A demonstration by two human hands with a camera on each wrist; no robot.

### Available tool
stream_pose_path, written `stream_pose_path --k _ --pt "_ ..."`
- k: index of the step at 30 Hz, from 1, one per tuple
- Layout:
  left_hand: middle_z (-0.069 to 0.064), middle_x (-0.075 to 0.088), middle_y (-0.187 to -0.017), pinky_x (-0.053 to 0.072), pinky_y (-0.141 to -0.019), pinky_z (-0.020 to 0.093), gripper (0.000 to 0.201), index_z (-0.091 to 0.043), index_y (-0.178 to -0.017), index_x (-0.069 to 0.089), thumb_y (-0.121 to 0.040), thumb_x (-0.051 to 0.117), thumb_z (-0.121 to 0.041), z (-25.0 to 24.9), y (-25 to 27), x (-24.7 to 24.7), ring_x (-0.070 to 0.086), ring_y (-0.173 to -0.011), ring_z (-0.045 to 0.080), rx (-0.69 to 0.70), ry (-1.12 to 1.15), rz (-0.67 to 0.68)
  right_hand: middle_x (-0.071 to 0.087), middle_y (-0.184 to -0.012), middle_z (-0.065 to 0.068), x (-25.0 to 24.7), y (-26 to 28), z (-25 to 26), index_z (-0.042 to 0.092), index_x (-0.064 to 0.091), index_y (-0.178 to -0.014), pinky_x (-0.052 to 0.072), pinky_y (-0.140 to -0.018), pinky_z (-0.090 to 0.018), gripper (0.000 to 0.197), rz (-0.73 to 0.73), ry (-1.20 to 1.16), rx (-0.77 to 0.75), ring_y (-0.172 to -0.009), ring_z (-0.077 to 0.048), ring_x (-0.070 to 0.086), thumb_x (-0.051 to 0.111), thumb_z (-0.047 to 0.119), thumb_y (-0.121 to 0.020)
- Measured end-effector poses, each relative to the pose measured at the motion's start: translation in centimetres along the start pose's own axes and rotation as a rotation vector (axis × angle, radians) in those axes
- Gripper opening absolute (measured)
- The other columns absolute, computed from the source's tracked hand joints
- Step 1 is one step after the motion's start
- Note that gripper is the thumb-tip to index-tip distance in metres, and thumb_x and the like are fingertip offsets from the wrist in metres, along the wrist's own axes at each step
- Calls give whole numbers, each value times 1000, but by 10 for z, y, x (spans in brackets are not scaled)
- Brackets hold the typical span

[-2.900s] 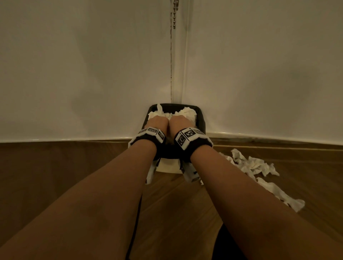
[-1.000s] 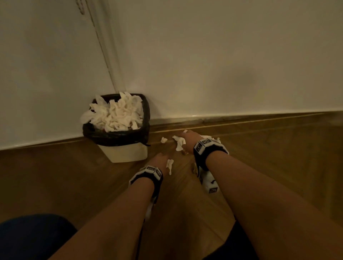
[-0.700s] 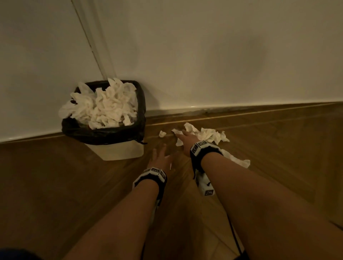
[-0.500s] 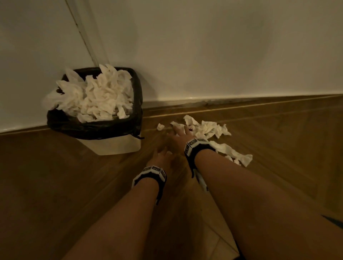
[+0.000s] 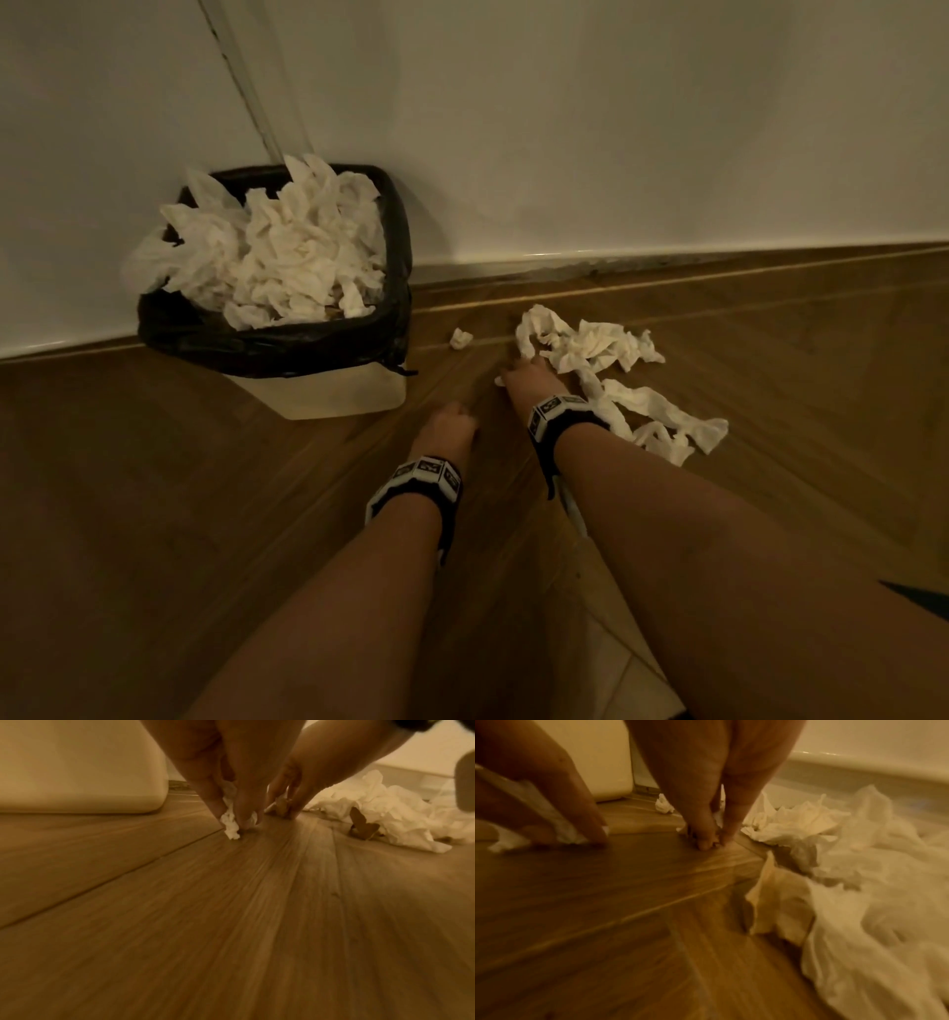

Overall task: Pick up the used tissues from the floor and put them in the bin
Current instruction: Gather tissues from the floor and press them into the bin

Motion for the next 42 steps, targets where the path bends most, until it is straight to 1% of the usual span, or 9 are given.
stream_pose_path --k 6,9,11,14,17,22,28,34,42 --pt "10 45 -138 38 -101 32 34 -13 -129 53 -98 43 -19 -3 11 -11 46 -124 27 79 -94 -50 55 -126 -19 -12 15 6 1 59 -121 43 -95 -37 30 -49 -110 25 -116 -33 53 44 13 -97" --pt "7 61 -122 44 -93 29 29 -18 -116 64 -91 52 -9 3 31 -18 57 -112 24 182 -49 -258 47 -134 -19 -23 28 5 2 60 -120 41 -99 -35 30 -149 -189 8 -117 -31 52 46 12 -96" --pt "8 62 -120 46 -93 30 28 -17 -116 64 -91 52 -8 -2 44 -28 58 -109 24 211 -18 -238 38 -137 -19 -31 44 1 1 61 -117 37 -104 -35 28 -210 -195 0 -123 -31 46 47 12 -96" --pt "12 59 -122 49 -91 34 27 -13 -118 60 -92 53 -11 -13 69 -42 59 -106 27 261 20 -177 50 -121 -21 -46 69 -3 -1 63 -112 29 -109 -34 29 -289 -210 7 -127 -30 41 44 13 -96" --pt "7 62 -119 50 -89 31 27 -18 -117 61 -90 59 -16 -24 95 -60 59 -105 23 336 -10 -231 49 -129 -21 -74 93 2 1 62 -116 39 -99 -33 29 -356 -281 39 -116 -32 50 45 10 -95" --pt "12 56 -119 42 -93 32 26 -19 -116 63 -90 58 -19 -45 145 -117 55 -109 28 439 -176 -451 66 -116 -12 -137 136 35 12 66 -115 45 -92 -31 27 -499 -428 -6 -108 -27 60 51 11 -92" --pt "13 65 -104 36 -75 17 17 -13 -101 69 -85 65 -18 -54 210 -191 61 -96 25 555 -14 -679 71 -97 -8 -200 175 76 14 71 -98 42 -69 -21 17 -705 -800 -140 -92 -23 65 64 18 -84" --pt "-3 66 -86 50 -79 27 8 -26 -82 66 -77 72 -27 -18 228 -254 61 -84 15 442 200 -899 62 -79 -7 -236 179 92 3 68 -97 54 -87 -47 19 -694 -1250 -185 -94 -33 65 69 -1 -78" --pt "-2 65 -81 43 -70 22 11 -18 -81 61 -79 71 -22 20 188 -254 63 -81 17 341 247 -885 68 -96 -13 -231 135 109 14 66 -87 55 -85 -43 11 -704 -1196 -125 -95 -29 65 68 5 -81"
Point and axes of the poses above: each hand's wrist, its own y-axis away from the middle knuckle, its own x-axis out of the palm, z = x × y, the point moved 1 cm from there along -y, towards the middle knuckle
